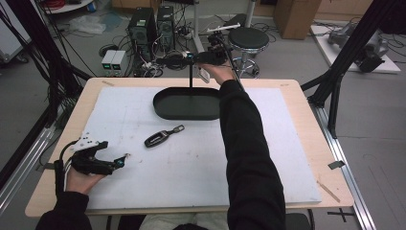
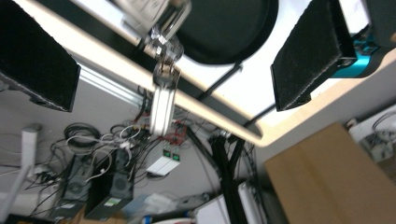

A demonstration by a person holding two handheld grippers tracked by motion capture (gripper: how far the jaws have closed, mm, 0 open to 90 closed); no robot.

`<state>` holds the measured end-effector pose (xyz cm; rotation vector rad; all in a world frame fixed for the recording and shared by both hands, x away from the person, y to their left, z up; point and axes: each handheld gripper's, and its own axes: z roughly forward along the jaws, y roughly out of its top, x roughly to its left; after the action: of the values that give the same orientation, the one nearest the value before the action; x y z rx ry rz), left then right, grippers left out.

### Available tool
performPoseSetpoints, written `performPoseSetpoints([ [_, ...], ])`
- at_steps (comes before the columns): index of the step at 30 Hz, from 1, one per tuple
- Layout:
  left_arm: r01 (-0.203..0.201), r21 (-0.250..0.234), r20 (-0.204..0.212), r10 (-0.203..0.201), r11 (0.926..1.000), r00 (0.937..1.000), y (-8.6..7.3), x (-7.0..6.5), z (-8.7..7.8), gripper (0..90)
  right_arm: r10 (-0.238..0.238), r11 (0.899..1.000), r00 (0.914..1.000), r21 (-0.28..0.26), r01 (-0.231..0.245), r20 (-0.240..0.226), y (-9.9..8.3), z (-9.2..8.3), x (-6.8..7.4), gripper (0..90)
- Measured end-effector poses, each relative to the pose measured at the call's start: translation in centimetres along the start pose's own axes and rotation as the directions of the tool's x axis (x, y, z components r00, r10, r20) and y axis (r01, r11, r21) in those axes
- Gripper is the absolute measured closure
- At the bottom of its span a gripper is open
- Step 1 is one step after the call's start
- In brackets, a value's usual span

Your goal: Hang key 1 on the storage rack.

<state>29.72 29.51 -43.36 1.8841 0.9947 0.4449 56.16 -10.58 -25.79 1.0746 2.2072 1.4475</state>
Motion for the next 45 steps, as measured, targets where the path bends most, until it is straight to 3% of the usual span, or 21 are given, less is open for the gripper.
performPoseSetpoints([
  [7,-0.002,0.006,-0.001,0.002,1.0000,1.0000,0.0,0.0,0.0,1.7,-0.020,1.000,0.9997,0.003,0.020,-0.017,-1.2,-1.6,0.3,0.7],
  [13,-0.006,0.013,-0.004,0.006,0.9999,1.0000,0.0,-0.1,0.0,1.8,-0.055,0.998,0.9981,0.037,0.056,-0.030,-3.3,-3.0,0.0,0.7],
  [16,-0.005,0.014,-0.007,0.005,0.9999,1.0000,0.0,-0.1,0.0,1.7,-0.058,0.996,0.9979,0.064,0.060,-0.029,-4.2,-3.3,-0.1,0.7],
  [22,-0.005,0.019,-0.008,0.005,0.9998,1.0000,0.0,-0.1,0.1,1.8,-0.077,0.994,0.9961,0.068,0.080,-0.042,-5.6,-3.9,0.2,0.7],
  [27,-0.007,0.023,-0.008,0.007,0.9997,0.9999,0.0,-0.2,0.1,1.7,-0.116,0.986,0.9926,0.117,0.120,-0.036,-5.8,-3.9,0.8,0.7],
  [31,-0.006,0.021,-0.009,0.006,0.9998,0.9999,0.0,-0.1,0.1,1.7,-0.138,0.983,0.9890,0.116,0.144,-0.052,-5.7,-4.1,1.7,0.7],
  [34,-0.010,0.025,-0.010,0.011,0.9996,0.9999,0.0,-0.2,0.1,1.7,-0.175,0.974,0.9836,0.139,0.179,-0.046,-5.9,-4.3,2.4,0.7],
  [45,-0.013,0.029,-0.008,0.013,0.9995,0.9999,0.0,-0.2,0.1,1.8,-0.160,0.975,0.9863,0.149,0.164,-0.040,-8.7,-6.2,1.8,0.7],
])
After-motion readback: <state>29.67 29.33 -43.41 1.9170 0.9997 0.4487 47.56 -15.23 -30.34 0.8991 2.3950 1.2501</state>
